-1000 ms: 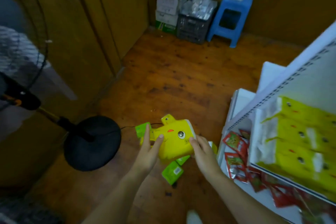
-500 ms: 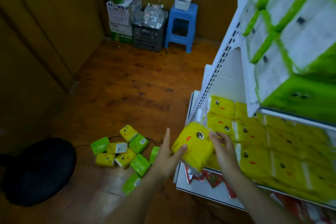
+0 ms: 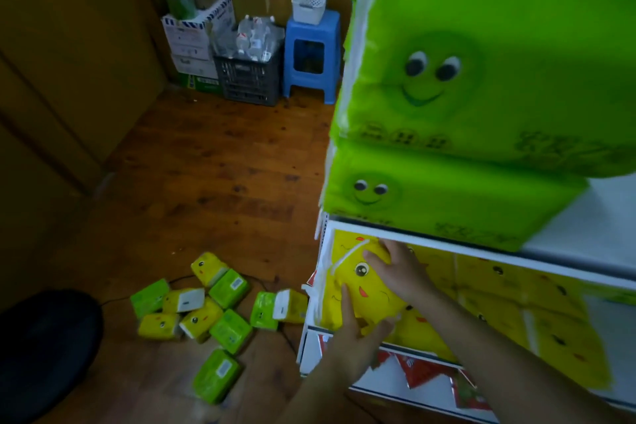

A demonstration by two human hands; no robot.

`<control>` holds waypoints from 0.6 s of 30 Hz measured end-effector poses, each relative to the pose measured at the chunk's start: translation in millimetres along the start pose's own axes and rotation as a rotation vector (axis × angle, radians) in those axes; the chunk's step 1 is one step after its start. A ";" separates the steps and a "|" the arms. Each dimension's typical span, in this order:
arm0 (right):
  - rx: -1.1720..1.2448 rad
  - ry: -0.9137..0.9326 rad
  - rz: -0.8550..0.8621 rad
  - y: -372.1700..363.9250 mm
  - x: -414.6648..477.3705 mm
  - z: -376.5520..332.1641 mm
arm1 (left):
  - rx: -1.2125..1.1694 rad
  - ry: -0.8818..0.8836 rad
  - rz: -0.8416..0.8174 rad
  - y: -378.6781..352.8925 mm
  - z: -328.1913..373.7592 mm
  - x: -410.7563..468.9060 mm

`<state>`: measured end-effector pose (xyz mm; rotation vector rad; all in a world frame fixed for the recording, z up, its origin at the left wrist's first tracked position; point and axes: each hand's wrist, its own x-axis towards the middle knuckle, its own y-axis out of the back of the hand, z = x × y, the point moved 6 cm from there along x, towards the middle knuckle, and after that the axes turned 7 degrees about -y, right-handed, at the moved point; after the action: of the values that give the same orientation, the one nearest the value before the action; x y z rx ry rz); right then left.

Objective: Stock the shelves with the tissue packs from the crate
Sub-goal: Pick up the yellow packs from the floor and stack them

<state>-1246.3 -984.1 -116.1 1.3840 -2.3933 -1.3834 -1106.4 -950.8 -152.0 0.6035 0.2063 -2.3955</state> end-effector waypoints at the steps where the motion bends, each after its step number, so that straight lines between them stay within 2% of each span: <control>1: -0.031 0.042 -0.024 -1.0 -0.2 1.0 | 0.032 -0.006 0.022 -0.5 -0.3 -0.3; 2: -0.048 0.076 -0.014 -0.3 -2.3 3.6 | 0.057 -0.004 0.060 1.2 -2.7 -0.8; 4: 0.001 0.095 0.128 7.4 -14.3 14.9 | 0.250 -0.047 0.141 9.2 1.1 -5.3; 7: 0.210 0.058 0.323 11.1 -55.9 37.0 | 0.469 -0.158 0.304 32.2 16.7 -0.5; 10: 0.249 0.058 0.287 -10.0 -91.9 52.9 | 0.445 -0.229 0.325 44.7 37.8 18.1; 14: 0.273 0.087 0.160 -34.7 -101.1 58.9 | 0.369 -0.214 0.181 42.1 46.7 38.0; 18: 0.311 0.084 0.181 -36.0 -92.3 49.7 | 0.333 -0.213 0.158 40.4 43.5 34.5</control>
<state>-1188.8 -892.0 -138.2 1.2131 -2.6829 -0.9232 -1120.5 -1014.1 -129.6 0.4857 -0.3265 -2.3334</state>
